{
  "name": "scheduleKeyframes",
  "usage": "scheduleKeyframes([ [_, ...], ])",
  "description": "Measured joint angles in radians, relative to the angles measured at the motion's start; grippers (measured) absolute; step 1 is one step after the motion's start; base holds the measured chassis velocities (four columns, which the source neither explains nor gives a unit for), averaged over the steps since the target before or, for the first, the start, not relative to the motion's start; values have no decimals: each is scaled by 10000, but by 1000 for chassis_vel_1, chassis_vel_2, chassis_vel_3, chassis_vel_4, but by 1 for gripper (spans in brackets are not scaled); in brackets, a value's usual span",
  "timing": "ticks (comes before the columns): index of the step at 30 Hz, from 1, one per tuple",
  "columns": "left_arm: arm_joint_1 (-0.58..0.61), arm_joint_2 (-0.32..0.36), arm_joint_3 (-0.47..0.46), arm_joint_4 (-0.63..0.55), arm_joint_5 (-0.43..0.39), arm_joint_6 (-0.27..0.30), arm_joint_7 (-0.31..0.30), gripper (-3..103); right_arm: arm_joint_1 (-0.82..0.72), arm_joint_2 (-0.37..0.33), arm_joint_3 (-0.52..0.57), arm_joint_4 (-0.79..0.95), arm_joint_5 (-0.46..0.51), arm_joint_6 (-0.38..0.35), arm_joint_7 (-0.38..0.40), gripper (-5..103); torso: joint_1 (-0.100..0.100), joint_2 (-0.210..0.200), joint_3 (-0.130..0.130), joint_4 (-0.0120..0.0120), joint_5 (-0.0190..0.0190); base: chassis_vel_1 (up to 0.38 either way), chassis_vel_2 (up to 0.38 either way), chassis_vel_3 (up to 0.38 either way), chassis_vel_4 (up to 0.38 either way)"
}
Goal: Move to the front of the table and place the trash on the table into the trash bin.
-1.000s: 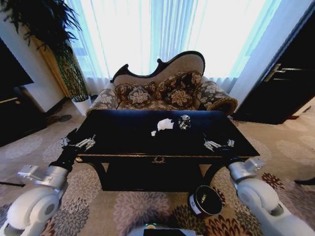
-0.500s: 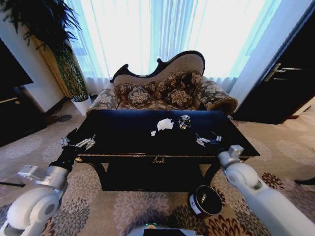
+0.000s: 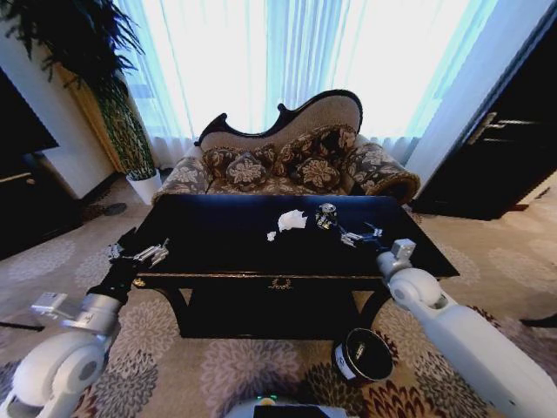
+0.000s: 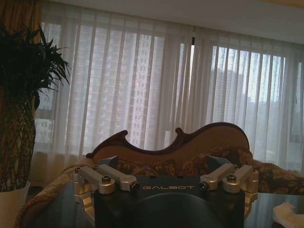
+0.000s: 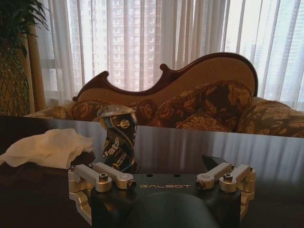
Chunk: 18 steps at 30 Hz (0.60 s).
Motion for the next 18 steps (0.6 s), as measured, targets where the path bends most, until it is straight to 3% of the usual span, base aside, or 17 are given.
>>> scheduleKeyframes([
  [18,0,0,0,0,0,0,0,100,2453,217,-2130,-995,-30,-100,181,100,-1,1,0,0,-2,0,0,0,0],
])
